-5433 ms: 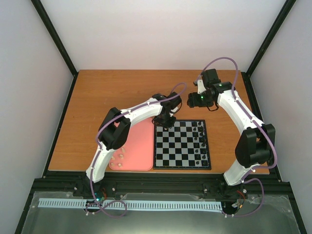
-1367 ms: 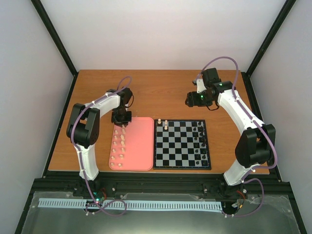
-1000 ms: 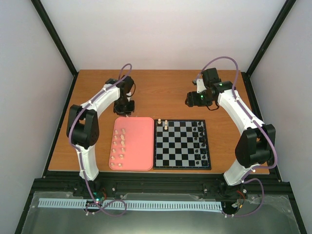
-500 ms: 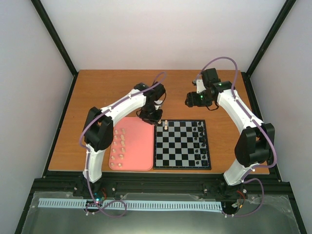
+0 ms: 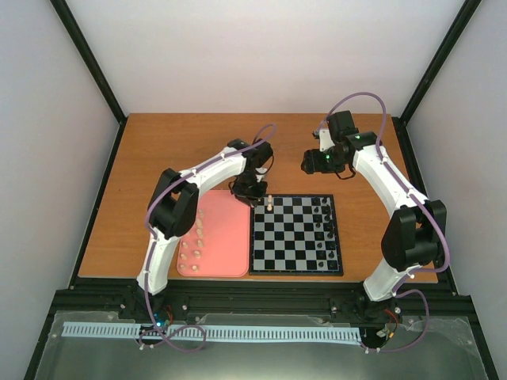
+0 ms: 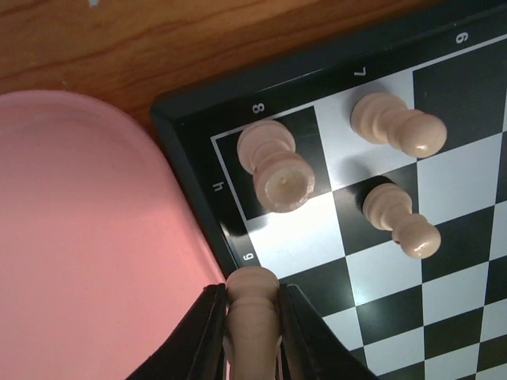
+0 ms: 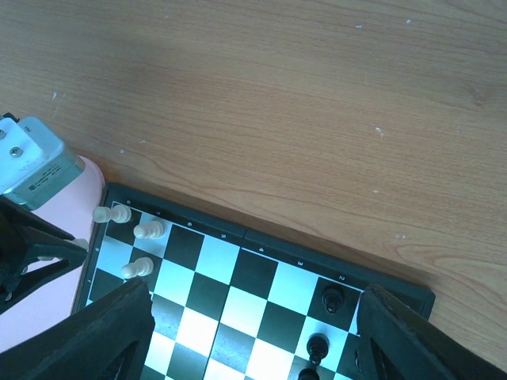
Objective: Set up the chess pieces on the board
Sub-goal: Place the chess piece on the chessboard.
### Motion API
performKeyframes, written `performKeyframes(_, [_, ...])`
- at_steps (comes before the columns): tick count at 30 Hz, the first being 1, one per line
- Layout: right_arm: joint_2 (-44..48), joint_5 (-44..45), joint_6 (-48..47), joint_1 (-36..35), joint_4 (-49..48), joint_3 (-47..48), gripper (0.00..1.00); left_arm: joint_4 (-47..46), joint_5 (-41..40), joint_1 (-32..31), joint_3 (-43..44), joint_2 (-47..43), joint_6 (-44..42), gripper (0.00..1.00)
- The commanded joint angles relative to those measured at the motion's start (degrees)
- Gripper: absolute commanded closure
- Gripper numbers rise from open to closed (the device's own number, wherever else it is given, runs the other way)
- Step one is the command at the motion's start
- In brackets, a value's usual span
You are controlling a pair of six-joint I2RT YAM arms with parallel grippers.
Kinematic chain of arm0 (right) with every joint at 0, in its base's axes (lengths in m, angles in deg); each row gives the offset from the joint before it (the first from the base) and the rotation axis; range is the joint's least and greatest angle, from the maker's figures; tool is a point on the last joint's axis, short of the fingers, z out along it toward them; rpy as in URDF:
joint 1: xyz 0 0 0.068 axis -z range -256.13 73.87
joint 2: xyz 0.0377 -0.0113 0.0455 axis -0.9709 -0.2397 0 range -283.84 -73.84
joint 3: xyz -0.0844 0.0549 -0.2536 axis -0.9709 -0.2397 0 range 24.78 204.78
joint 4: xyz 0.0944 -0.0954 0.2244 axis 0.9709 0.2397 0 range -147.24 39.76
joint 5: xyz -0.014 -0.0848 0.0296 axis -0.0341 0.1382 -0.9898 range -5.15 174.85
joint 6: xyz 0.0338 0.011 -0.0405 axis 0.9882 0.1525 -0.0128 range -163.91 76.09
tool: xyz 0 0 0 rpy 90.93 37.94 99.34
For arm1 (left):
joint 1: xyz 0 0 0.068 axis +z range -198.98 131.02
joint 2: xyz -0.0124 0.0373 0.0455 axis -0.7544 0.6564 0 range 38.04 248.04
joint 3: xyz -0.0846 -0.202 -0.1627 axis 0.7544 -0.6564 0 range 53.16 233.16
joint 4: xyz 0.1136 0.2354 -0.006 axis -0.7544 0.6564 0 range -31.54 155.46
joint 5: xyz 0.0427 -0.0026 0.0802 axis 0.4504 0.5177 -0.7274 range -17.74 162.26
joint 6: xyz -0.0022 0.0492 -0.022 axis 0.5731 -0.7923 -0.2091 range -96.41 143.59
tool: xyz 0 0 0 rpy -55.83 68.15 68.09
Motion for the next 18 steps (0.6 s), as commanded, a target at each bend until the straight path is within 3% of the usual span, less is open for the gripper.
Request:
performKeyframes(1, [0.91,0.55,-0.75,0.42,-0.07,0.66,0.29,-0.24,0.74,-0.28,3.16,0.94,-0.02,0.99])
performKeyframes(18, [0.87,0.38,-0.79,0.46,-0.23,0.68,0.29,0.9,2.19,-1.52,5.8,4.22,-0.27,0.99])
